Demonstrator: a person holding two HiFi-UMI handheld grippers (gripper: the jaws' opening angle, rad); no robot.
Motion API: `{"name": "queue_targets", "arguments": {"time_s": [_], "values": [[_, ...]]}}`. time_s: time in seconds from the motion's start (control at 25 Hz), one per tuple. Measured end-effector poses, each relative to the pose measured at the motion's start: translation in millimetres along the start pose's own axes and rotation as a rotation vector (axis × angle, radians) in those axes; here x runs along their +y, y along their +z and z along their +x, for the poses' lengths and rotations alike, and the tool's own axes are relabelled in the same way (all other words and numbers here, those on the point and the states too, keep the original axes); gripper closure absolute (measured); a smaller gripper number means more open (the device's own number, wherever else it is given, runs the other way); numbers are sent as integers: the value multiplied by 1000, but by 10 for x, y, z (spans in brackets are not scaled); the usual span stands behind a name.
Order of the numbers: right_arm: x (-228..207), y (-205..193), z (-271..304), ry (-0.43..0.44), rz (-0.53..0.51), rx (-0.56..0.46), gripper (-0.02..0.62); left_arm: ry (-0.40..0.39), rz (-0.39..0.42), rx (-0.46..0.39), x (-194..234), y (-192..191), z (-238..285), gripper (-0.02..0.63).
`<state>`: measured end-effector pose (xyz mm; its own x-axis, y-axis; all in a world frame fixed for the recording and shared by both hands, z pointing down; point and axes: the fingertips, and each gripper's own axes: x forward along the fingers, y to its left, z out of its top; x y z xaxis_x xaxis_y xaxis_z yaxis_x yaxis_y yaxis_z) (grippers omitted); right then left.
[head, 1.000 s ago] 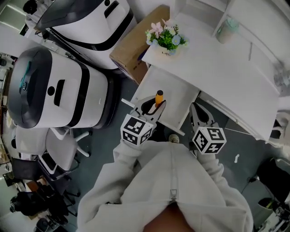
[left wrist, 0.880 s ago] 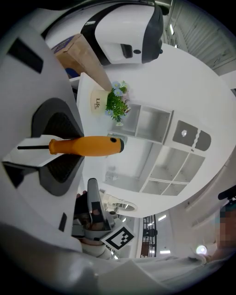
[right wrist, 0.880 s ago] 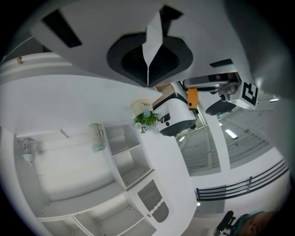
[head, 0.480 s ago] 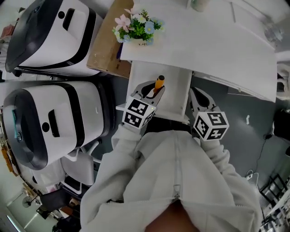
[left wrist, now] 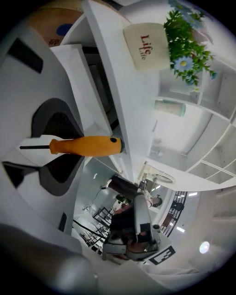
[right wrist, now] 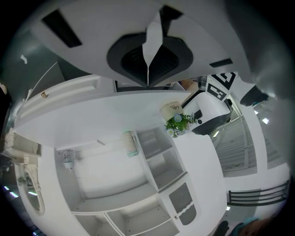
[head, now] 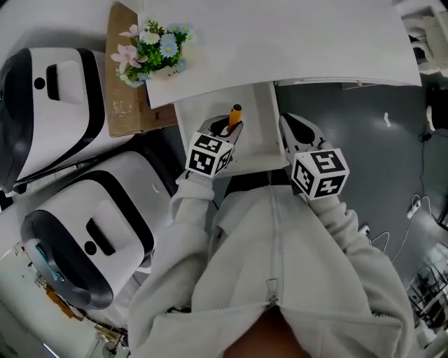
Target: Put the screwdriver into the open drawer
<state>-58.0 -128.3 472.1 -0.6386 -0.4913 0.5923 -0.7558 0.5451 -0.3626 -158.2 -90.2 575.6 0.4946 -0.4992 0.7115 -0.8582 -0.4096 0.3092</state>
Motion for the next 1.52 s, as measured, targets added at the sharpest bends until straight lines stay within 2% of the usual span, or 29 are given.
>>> {"name": "queue_targets", "arguments": {"time_s": [0.24,0.6,0.84,1.12,1.52], "values": [[-22,-201,0,-51,43,-2,560,-82,-3,141,-102,-435,347,496],[-113,-343,138,-99,63,-44,560,-126,-27,269,-4,-667,810,495],[-151,-426,176,-121,73,-54,560,-144,-122,311,18,-846,1040,495],[-180,-499,147,-132,80,-46,560,-102,-101,408,49,-1072,1185,494],[-291,-527,142,-146,108,-31,561,-66,-101,402,65,-1095,1264,485]]}}
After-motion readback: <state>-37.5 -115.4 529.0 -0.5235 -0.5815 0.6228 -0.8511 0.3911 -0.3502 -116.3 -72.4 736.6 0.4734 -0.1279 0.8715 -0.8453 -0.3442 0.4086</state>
